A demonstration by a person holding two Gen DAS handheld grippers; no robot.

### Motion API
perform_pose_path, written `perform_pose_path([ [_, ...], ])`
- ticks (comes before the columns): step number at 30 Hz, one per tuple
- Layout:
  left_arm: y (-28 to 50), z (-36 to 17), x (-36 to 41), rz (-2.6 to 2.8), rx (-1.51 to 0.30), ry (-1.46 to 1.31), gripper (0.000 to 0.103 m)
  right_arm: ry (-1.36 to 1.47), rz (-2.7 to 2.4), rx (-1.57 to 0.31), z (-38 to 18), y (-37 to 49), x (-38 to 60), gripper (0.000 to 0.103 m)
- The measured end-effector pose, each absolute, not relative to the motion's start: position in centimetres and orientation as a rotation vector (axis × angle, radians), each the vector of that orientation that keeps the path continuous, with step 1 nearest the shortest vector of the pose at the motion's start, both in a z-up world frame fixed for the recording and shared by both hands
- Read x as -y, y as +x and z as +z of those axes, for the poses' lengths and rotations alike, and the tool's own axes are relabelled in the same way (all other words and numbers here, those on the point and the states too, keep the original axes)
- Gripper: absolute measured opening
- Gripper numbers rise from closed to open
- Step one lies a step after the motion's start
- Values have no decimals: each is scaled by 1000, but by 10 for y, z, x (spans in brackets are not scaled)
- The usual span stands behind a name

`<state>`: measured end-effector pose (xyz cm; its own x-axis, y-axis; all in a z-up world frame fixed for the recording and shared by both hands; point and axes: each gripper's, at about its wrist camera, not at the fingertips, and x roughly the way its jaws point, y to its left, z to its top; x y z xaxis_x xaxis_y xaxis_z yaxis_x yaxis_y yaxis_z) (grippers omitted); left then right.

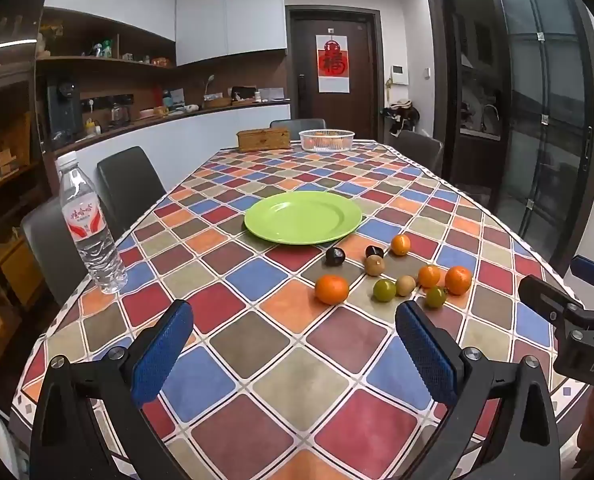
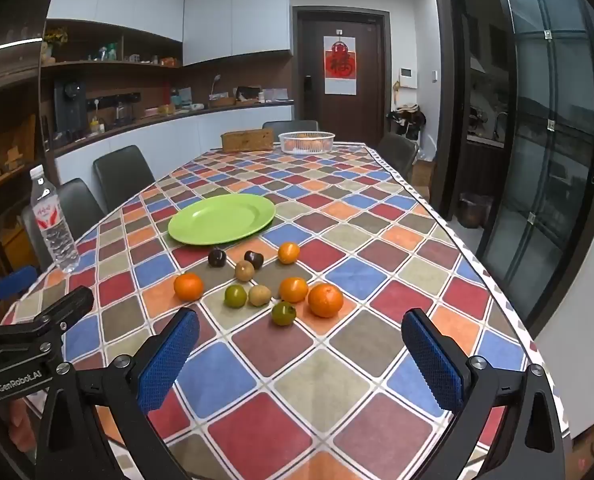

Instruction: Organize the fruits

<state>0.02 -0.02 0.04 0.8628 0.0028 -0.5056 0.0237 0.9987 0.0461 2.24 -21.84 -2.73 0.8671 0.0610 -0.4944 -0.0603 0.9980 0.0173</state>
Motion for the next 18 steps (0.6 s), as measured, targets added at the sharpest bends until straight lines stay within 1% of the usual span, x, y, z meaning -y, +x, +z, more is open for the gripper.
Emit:
perform_pose_path([
  [18,-7,7,3,1,-506,61,103,3,62,-500,-25,19,220,102],
])
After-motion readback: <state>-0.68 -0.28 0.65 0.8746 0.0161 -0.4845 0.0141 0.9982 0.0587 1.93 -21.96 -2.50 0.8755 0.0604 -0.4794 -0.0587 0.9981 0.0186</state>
